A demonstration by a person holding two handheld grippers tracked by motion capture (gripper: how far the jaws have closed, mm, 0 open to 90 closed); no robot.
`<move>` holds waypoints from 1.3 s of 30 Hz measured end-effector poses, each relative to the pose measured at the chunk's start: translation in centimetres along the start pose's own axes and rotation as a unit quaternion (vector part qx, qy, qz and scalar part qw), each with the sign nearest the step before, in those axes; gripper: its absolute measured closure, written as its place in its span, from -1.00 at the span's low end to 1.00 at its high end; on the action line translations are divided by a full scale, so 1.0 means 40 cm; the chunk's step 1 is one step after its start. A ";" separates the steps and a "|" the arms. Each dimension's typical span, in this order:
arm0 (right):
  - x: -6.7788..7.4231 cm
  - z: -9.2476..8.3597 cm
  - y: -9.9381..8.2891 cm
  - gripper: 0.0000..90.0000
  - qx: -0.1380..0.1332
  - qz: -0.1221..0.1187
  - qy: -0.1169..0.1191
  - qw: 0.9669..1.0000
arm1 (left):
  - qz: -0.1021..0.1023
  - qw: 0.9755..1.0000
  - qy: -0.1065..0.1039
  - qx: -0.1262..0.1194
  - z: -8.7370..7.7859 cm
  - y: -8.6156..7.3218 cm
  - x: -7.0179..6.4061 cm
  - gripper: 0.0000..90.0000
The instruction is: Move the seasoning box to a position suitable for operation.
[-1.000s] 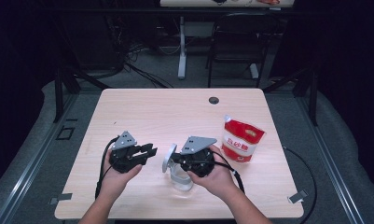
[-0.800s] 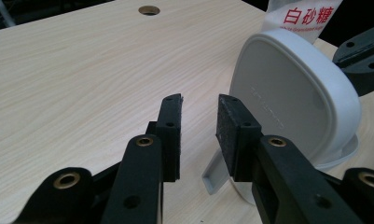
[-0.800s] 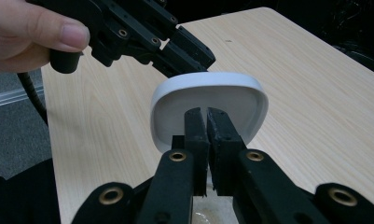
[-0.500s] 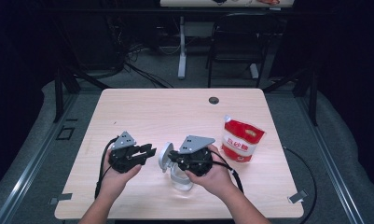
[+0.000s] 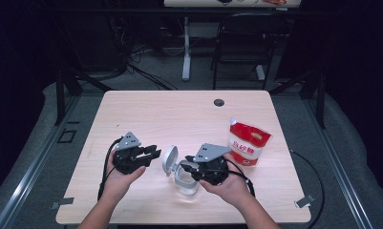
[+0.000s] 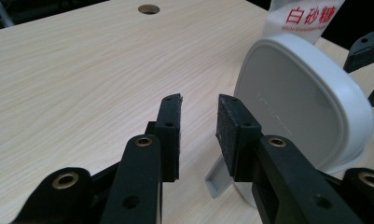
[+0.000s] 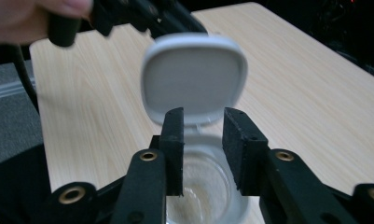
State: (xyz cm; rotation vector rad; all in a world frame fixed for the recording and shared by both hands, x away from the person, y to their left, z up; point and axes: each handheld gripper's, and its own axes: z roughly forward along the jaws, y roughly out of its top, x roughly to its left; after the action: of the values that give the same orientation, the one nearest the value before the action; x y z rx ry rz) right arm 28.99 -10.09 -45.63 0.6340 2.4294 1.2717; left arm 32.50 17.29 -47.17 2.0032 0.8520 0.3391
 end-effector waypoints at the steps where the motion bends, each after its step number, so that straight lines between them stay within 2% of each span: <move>1: -0.005 -0.004 -0.019 0.57 0.001 0.012 0.001 1.000 | 0.006 1.000 0.002 0.008 0.002 -0.008 -0.001 0.57; 6: -0.013 -0.019 -0.040 0.53 -0.001 0.017 -0.010 1.000 | -0.004 1.000 -0.002 0.005 0.008 -0.034 0.004 0.57; 8: -0.016 -0.029 -0.048 0.48 -0.006 0.017 -0.010 1.000 | -0.002 1.000 -0.002 0.005 0.012 -0.047 0.002 0.57; 11: -0.019 -0.044 -0.065 0.45 -0.002 0.018 -0.028 0.999 | 0.002 1.000 -0.007 0.010 0.017 -0.062 -0.003 0.56; 13: -0.020 -0.046 -0.070 0.45 -0.003 0.016 -0.032 0.999 | 0.005 1.000 -0.002 0.013 0.019 -0.070 -0.006 0.54; 14: -0.021 -0.050 -0.075 0.45 -0.002 0.018 -0.033 0.999 | 0.003 1.000 -0.001 0.011 0.018 -0.075 -0.007 0.52; 15: -0.025 -0.056 -0.086 0.45 -0.005 0.023 -0.036 0.999 | -0.008 1.000 -0.005 0.005 0.017 -0.083 -0.007 0.51; 19: -0.031 -0.064 -0.103 0.45 -0.006 0.028 -0.049 0.998 | -0.008 1.000 -0.011 0.004 0.018 -0.092 -0.011 0.52; 22: -0.038 -0.078 -0.128 0.40 -0.026 0.028 -0.086 0.996 | -0.012 1.000 -0.018 -0.001 0.020 -0.105 -0.018 0.54; 23: -0.047 -0.092 -0.147 0.39 -0.042 0.041 -0.096 0.994 | -0.007 1.000 -0.020 0.006 0.024 -0.113 -0.024 0.53; 24: -0.047 -0.092 -0.147 0.39 -0.042 0.041 -0.096 0.994 | -0.007 1.000 -0.020 0.006 0.024 -0.113 -0.024 0.53; 25: -0.057 -0.104 -0.164 0.37 -0.053 0.050 -0.104 0.992 | -0.005 1.000 -0.020 0.006 0.028 -0.119 -0.027 0.53; 28: -0.065 -0.113 -0.178 0.37 -0.055 0.057 -0.094 0.992 | -0.004 1.000 -0.019 0.009 0.031 -0.124 -0.028 0.52; 35: -0.078 -0.136 -0.233 0.34 -0.048 0.060 -0.095 0.993 | 0.001 1.000 -0.024 0.012 0.034 -0.137 -0.030 0.53; 39: -0.084 -0.143 -0.242 0.31 -0.049 0.056 -0.111 0.991 | 0.009 0.999 -0.029 0.013 0.040 -0.144 -0.034 0.53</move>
State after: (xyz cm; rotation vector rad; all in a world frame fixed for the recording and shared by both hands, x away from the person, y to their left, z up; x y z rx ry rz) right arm 26.88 -20.67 -50.28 0.8459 2.1631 1.2799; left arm 29.85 17.38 -52.69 2.0364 0.8060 0.2813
